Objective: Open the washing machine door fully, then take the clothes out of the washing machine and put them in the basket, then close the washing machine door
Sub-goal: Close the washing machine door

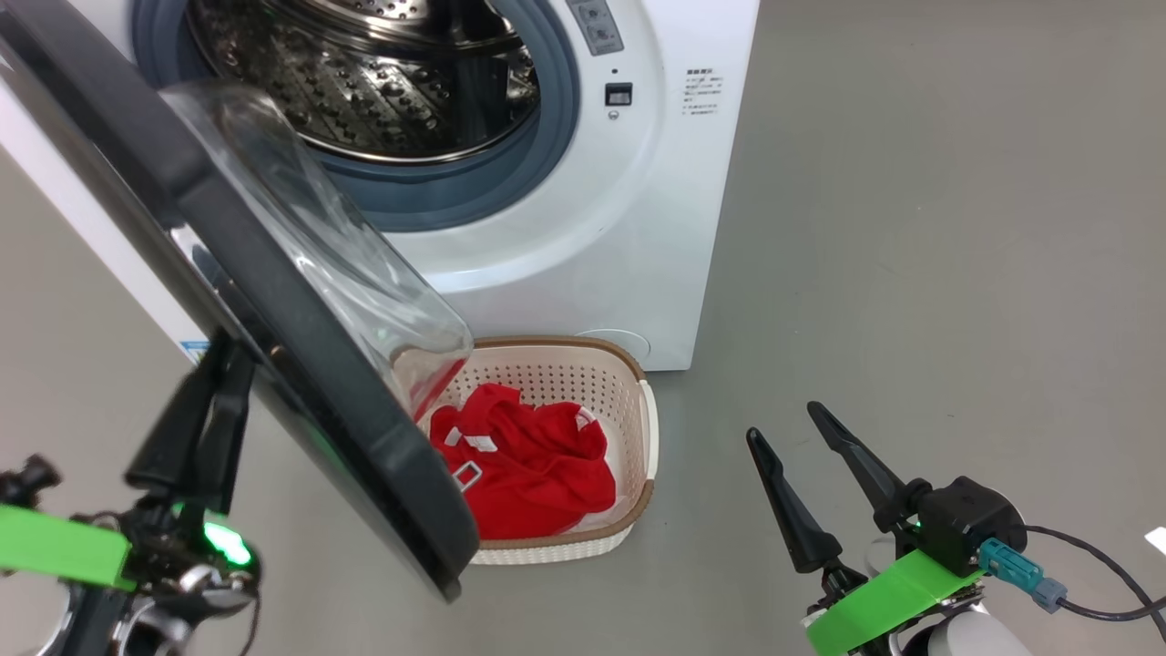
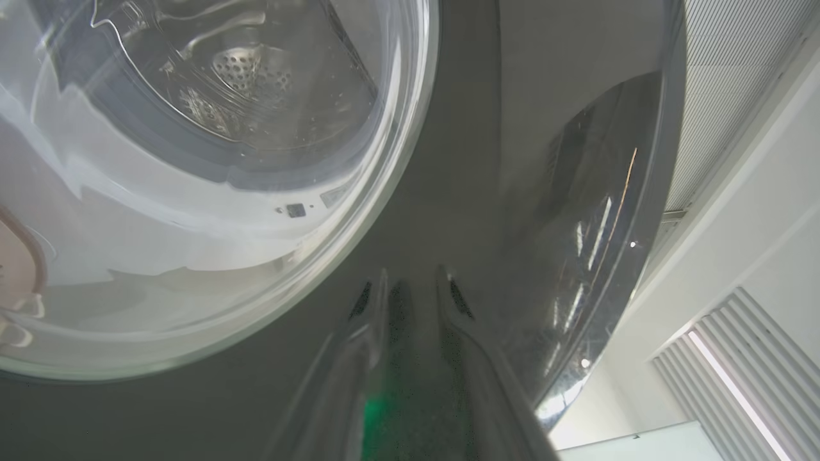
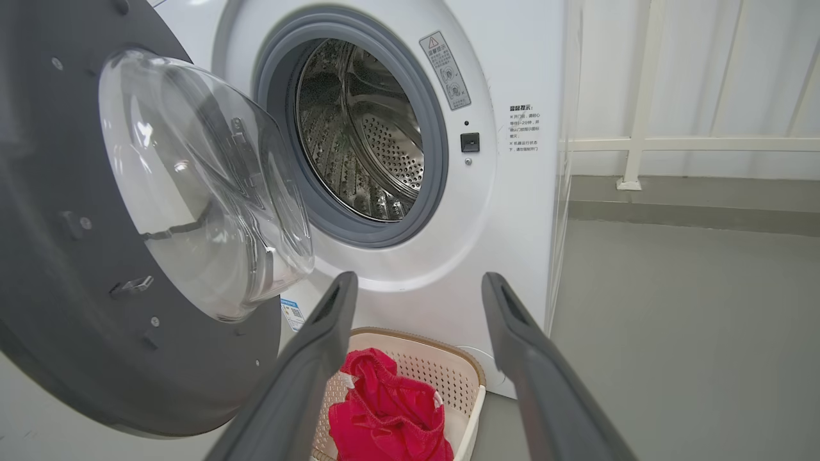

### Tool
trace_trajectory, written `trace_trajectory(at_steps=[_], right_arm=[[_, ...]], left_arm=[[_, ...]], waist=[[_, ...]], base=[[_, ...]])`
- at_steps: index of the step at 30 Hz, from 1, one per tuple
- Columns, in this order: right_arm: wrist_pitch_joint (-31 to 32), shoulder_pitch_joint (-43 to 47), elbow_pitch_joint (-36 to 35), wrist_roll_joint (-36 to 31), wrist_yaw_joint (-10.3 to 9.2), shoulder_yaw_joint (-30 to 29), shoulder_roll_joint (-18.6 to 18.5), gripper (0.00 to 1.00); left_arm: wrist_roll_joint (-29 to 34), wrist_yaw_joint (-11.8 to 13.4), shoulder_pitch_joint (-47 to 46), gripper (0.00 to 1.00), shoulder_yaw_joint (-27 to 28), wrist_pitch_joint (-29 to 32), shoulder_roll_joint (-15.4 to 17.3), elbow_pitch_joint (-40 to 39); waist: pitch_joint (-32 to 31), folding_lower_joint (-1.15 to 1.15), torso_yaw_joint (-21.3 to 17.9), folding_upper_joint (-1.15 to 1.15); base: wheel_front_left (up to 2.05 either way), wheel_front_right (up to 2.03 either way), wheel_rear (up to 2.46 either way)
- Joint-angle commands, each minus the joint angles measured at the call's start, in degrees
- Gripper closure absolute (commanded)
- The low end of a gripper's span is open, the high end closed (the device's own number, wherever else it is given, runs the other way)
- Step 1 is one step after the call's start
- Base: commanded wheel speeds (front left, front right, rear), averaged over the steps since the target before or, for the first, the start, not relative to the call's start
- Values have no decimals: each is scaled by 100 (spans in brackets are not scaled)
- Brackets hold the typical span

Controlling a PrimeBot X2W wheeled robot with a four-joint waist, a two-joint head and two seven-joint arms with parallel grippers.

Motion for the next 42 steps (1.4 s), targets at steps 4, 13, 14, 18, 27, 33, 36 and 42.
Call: trace_trajectory(at_steps=[4,13,14,18,27,33,36,42], right_arm=[[-36,-111,-136,0,19,88,13,0],[-36,-153,-135,12,19,125,8,0],[-36,-161,-132,16,19,133,8,0],[-36,-188,-125,29,19,159,14,0],[-36,-176,-143,41,19,178,18,0],[-36,-148,-175,23,19,160,27,0],[-36,-121,-181,10,19,137,34,0],[-36,-72,-204,-16,19,118,48,0]], left_arm=[[1150,-491,276,0,138,-531,443,-119],[3882,-1193,680,0,-252,-2122,940,-142],[4287,-1211,723,0,-381,-2375,1005,-114],[5687,-1242,850,0,-890,-3365,1222,87],[7845,-1230,754,0,-676,-3743,831,56],[8462,-1252,921,0,-562,-3745,456,-61],[8570,-1256,1010,0,-647,-3745,404,25],[8722,-1258,1117,0,-780,-3745,402,194]], waist=[[25,0,109,0],[54,0,279,0],[52,0,293,0],[40,0,318,0],[28,0,288,0],[8,0,250,0],[-21,0,248,0],[-74,0,265,0]], base=[[0,0,0],[0,0,0],[0,0,0],[0,0,0],[0,0,0],[0,0,0],[0,0,0],[0,0,0]])
